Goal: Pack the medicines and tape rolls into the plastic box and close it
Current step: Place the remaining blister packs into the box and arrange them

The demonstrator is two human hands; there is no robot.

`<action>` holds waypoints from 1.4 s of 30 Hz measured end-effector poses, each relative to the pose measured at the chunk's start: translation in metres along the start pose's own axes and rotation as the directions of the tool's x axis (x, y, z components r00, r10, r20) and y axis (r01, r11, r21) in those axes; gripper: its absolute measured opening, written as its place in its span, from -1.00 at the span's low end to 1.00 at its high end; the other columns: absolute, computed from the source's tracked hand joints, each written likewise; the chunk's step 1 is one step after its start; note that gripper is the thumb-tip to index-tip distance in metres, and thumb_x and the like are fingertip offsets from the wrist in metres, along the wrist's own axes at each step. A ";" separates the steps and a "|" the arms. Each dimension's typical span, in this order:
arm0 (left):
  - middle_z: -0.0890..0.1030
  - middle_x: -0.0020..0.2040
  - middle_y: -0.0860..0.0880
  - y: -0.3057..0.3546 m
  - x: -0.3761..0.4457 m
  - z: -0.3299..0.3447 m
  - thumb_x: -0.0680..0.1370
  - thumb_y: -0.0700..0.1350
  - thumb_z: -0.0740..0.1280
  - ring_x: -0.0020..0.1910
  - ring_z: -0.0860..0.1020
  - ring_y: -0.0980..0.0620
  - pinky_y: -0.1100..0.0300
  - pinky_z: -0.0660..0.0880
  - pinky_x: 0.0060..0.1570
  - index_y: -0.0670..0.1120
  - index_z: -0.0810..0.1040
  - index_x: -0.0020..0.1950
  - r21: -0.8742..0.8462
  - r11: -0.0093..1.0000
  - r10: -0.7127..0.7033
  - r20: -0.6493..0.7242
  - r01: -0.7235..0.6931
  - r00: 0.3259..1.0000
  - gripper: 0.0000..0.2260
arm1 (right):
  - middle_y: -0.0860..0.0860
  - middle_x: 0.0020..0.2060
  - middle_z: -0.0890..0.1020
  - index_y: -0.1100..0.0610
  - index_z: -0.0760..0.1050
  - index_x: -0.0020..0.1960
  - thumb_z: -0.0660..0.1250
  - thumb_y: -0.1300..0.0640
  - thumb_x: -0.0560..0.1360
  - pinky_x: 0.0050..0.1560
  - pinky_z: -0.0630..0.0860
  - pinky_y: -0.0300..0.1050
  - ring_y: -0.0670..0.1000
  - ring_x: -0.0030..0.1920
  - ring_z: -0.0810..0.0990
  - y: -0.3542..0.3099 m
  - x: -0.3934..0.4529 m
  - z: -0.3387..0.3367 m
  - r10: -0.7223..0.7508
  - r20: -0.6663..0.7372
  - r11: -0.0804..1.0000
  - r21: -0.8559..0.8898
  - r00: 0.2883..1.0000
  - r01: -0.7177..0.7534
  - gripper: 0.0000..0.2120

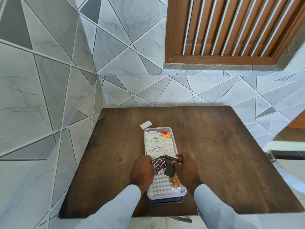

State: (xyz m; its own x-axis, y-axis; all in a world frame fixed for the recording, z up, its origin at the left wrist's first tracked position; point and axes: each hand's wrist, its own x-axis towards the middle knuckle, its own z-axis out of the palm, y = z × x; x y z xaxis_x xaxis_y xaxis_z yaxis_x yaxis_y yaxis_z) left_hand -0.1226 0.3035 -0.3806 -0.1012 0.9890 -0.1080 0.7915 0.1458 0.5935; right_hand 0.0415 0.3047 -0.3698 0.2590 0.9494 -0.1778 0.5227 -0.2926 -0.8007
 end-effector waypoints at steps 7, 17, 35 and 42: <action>0.48 0.17 0.03 -0.004 -0.009 -0.004 0.58 -0.02 0.26 0.16 0.40 0.01 0.15 0.38 0.12 0.04 0.51 0.22 0.181 0.969 0.165 0.018 -0.166 0.986 -0.77 | 0.04 0.09 0.57 0.08 0.49 0.14 0.29 0.11 0.55 -0.03 0.49 -0.11 0.04 0.02 0.52 0.005 0.003 -0.007 -0.229 0.076 0.889 -0.389 0.971 0.240 -0.83; -0.23 0.58 0.10 -0.019 -0.010 -0.003 0.59 0.27 -0.01 0.53 -0.33 0.02 -0.14 -0.24 0.50 0.06 -0.15 0.58 0.437 0.770 0.321 0.364 -0.465 0.874 -0.36 | 0.06 0.33 0.54 0.08 0.50 0.35 -0.20 -0.16 0.63 0.29 0.22 0.29 0.21 0.39 0.43 0.040 -0.016 -0.001 -0.346 0.343 0.447 -0.758 0.873 0.475 -0.38; -0.12 0.59 0.13 -0.037 0.009 -0.022 0.59 0.31 0.00 0.55 -0.27 0.06 -0.10 -0.25 0.51 0.13 0.07 0.56 0.320 0.771 0.417 0.399 -0.550 0.817 -0.42 | -0.09 0.58 -0.06 -0.04 -0.06 0.59 -0.61 -0.30 0.30 0.46 -0.39 0.07 -0.01 0.49 -0.37 0.024 -0.018 0.006 -0.238 0.331 0.562 -0.720 0.913 0.408 -0.05; 0.27 0.49 0.14 -0.041 0.054 -0.027 0.60 0.24 0.05 0.50 0.13 0.10 0.07 -0.05 0.48 0.13 0.35 0.41 0.217 0.864 0.415 0.200 -0.454 0.887 -0.57 | -0.08 0.57 0.11 -0.02 0.10 0.56 -0.23 -0.26 0.56 0.54 -0.08 0.03 -0.04 0.58 -0.08 0.002 0.028 -0.002 -0.239 0.235 0.722 -0.605 0.942 0.334 -0.35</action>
State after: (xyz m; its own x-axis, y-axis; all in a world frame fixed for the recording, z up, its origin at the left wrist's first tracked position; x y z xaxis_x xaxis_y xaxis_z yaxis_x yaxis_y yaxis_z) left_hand -0.1770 0.3511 -0.3896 0.3597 0.9330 -0.0090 0.8608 -0.3281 0.3891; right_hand 0.0515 0.3303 -0.3746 -0.0718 0.9913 -0.1106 0.9558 0.0367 -0.2916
